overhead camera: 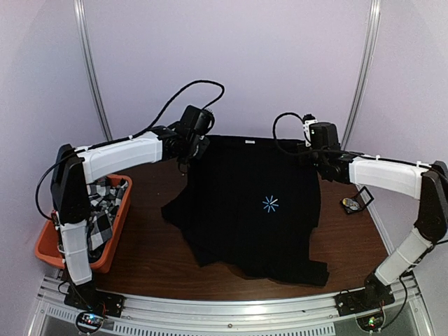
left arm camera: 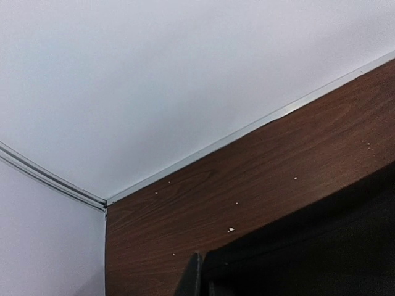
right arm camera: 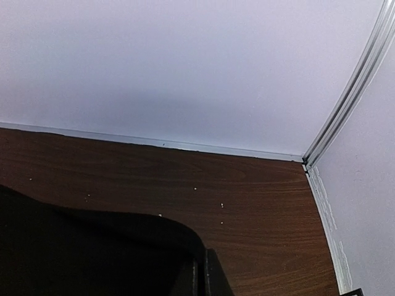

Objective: Pin the brooch onto the clothing
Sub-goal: Flatten out the crumpled clothing at the center of the board.

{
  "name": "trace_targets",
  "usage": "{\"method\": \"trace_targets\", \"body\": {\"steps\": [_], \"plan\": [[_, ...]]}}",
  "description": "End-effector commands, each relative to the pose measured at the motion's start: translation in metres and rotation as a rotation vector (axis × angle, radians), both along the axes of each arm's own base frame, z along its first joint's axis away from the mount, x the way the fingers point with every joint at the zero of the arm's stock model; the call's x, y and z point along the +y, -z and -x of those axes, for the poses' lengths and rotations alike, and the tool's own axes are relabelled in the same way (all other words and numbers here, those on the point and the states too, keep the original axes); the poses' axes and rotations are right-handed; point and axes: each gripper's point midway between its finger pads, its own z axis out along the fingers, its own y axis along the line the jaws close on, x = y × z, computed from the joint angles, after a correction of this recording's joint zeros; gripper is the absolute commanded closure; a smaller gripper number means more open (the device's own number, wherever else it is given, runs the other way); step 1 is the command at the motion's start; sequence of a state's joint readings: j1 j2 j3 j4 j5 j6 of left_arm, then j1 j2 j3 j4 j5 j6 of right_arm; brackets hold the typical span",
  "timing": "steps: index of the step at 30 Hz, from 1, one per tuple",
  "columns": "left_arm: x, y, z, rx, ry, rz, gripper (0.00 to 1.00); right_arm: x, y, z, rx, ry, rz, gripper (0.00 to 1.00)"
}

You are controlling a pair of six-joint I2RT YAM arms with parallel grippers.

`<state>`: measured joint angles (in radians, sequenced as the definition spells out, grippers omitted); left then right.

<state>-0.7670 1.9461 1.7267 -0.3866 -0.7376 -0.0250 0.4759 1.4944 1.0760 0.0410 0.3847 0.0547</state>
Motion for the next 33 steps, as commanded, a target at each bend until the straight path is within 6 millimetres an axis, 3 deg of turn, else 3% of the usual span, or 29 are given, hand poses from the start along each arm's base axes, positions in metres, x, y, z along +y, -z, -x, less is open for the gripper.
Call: {"method": "trace_targets", "body": {"steps": [1, 5, 14, 15, 17, 24, 29, 33], "plan": [[0.035, 0.025, -0.037, 0.001, -0.131, -0.119, 0.96, -0.02, 0.009, -0.03, -0.021, 0.16, 0.083, 1.0], [0.042, 0.059, -0.059, 0.032, -0.149, -0.167, 0.91, -0.008, 0.023, -0.058, -0.004, 0.171, 0.103, 1.0], [0.034, 0.097, -0.105, 0.03, -0.172, -0.312, 0.79, 0.012, 0.054, -0.116, 0.053, 0.198, 0.19, 0.99], [0.032, 0.101, -0.11, 0.025, -0.173, -0.33, 0.73, 0.016, 0.058, -0.123, 0.065, 0.2, 0.2, 0.95], [0.029, 0.104, -0.118, 0.013, -0.183, -0.358, 0.71, 0.018, 0.066, -0.131, 0.089, 0.214, 0.216, 0.82], [0.043, 0.107, -0.122, -0.006, -0.279, -0.364, 0.78, 0.019, 0.078, -0.142, 0.167, 0.253, 0.234, 0.43], [0.047, 0.104, -0.109, 0.05, -0.264, -0.23, 0.66, 0.012, 0.07, -0.126, 0.237, 0.246, 0.261, 0.11], [0.03, 0.111, -0.088, 0.156, -0.148, -0.056, 0.65, 0.005, 0.069, -0.096, 0.315, 0.204, 0.209, 0.0]]}}
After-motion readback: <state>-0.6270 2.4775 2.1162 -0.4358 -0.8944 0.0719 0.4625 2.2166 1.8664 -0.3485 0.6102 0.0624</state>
